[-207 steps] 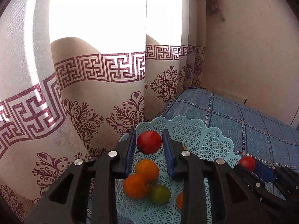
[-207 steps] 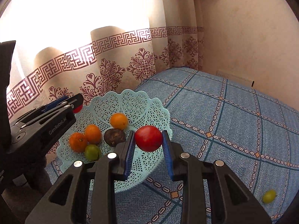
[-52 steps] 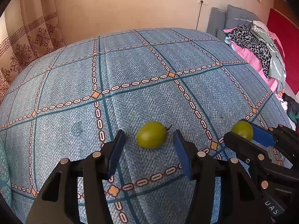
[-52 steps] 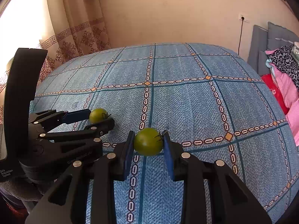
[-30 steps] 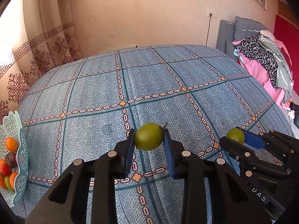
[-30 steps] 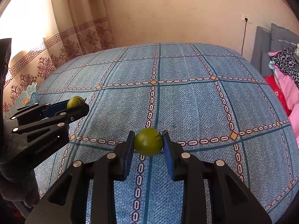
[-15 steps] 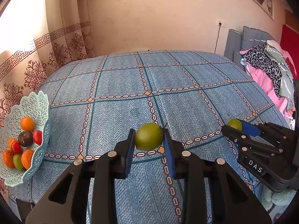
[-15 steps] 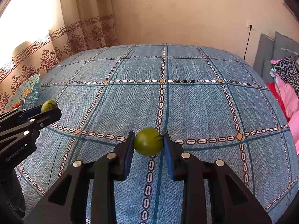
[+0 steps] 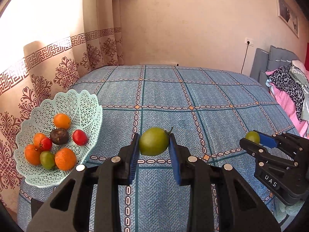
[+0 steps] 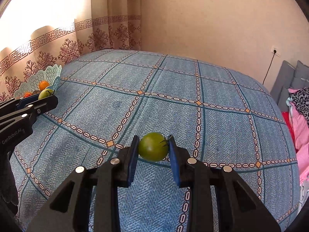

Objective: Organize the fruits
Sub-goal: 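Carry both green tomatoes over the teal basket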

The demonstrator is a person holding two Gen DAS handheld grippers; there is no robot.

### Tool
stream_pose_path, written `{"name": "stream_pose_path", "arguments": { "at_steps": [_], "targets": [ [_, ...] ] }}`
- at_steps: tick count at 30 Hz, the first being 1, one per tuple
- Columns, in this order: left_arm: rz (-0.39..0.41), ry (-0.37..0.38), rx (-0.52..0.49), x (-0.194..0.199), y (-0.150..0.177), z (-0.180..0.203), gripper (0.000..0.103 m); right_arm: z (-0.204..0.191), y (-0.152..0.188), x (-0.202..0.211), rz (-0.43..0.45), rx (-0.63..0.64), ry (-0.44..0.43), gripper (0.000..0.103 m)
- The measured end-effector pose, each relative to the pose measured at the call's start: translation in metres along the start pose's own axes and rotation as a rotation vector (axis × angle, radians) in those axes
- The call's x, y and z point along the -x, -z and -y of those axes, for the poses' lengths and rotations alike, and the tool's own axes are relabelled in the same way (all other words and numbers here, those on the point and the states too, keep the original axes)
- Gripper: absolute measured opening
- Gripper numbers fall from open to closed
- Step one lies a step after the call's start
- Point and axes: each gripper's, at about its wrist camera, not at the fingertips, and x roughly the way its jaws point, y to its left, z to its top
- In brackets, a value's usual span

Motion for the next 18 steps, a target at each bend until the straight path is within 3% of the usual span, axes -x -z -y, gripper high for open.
{"name": "stream_pose_path", "arguments": {
  "at_steps": [13, 18],
  "targets": [
    [0.074, -0.101, 0.095, 0.018, -0.013, -0.052, 0.030, -0.050, -0.040, 0.008, 0.062, 0.054, -0.087, 0.030],
    [0.114, -0.189, 0.110, 0.026, -0.019, -0.071, 0.030, -0.070, -0.057, 0.011, 0.094, 0.059, -0.147, 0.030]
  ]
}}
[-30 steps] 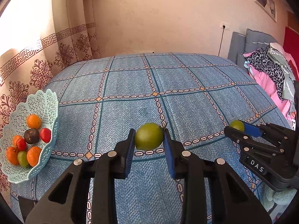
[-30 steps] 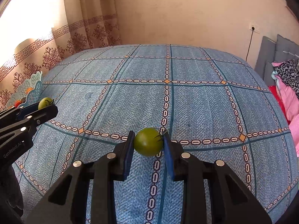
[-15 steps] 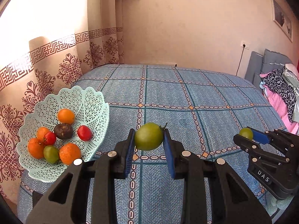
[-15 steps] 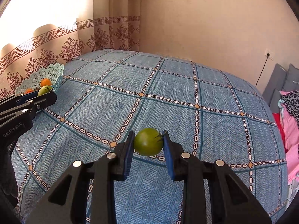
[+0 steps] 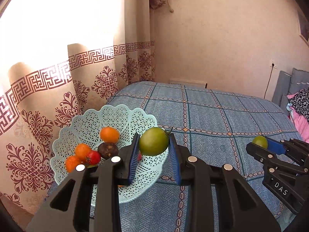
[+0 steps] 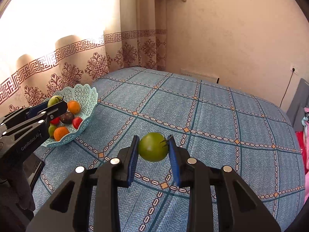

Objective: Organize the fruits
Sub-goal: 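Carry both green tomatoes over the teal basket, then open both tools to drop the green tomatoes into the basket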

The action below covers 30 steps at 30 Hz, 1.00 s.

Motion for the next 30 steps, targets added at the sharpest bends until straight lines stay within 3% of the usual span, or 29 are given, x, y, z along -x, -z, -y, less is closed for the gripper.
{"name": "stream_pose_path", "arguments": {
  "at_steps": [8, 15, 30],
  "targets": [
    [0.049, -0.160, 0.025, -0.002, -0.012, -0.042, 0.031, -0.036, -0.026, -0.008, 0.035, 0.004, -0.102, 0.030],
    [0.040, -0.187, 0.092, -0.009, -0.015, -0.077, 0.031, -0.066, -0.041, -0.016, 0.051, 0.022, -0.163, 0.030],
    [0.001, -0.195, 0.160, -0.024, -0.015, -0.107, 0.031, -0.099, -0.052, -0.046, 0.018, 0.037, -0.245, 0.030]
  ]
}}
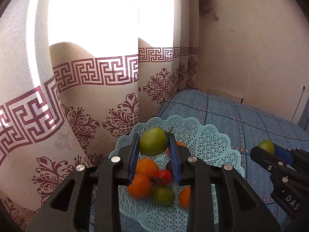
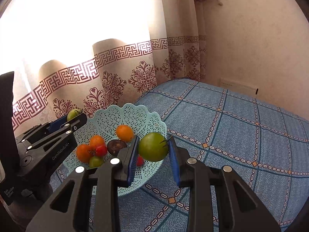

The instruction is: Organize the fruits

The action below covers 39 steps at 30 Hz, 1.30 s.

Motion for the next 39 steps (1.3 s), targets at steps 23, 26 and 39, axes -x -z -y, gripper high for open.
{"name": "stream_pose_path", "arguments": {
  "at_steps": [23, 26, 39],
  "targets": [
    [-0.016, 0.042, 0.055, 0.001, -0.002, -0.014, 0.078, 0.000, 0.011, -0.017, -0.034, -0.036, -0.023, 0.051],
    [-0.016, 0.046, 0.070, 0.004, -0.004, -0.019, 0.089, 0.005, 0.014, -0.012, -0.029, -0.059, -0.026, 0.055],
    [0.012, 0.009, 0.078, 0.024, -0.010, -0.028, 0.100, 0.015, 0.022, 0.013, -0.013, -0.133, -0.073, 0.091]
  ]
}}
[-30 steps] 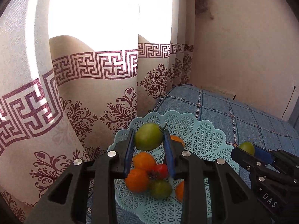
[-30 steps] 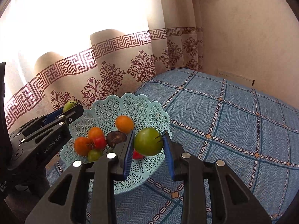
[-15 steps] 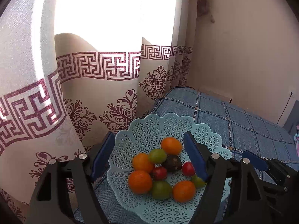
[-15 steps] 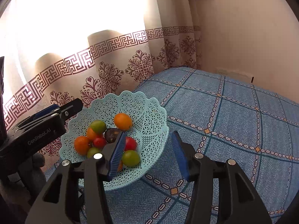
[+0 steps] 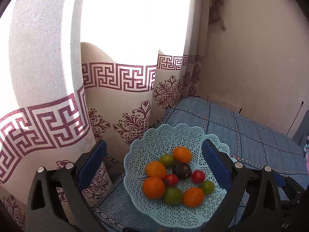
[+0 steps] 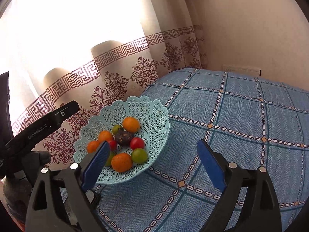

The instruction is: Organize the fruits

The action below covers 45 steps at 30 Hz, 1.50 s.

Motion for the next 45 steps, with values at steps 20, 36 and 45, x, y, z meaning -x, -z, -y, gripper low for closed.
{"name": "stream_pose_path", "arguments": {
  "at_steps": [20, 36, 45],
  "targets": [
    [0.106, -0.161, -0.200, 0.055, 0.014, 0.006, 0.100, -0.042, 0.016, 0.046, 0.101, 0.204, 0.114, 0.098],
    [0.107, -0.219, -0.270, 0.054, 0.021, 0.005, 0.100, -0.046, 0.025, 0.042, 0.078, 0.237, 0.124, 0.098],
    [0.090, -0.221, -0.299, 0.046, 0.026, 0.012, 0.100, -0.048, 0.029, 0.039, 0.065, 0.257, 0.120, 0.098]
  ]
}}
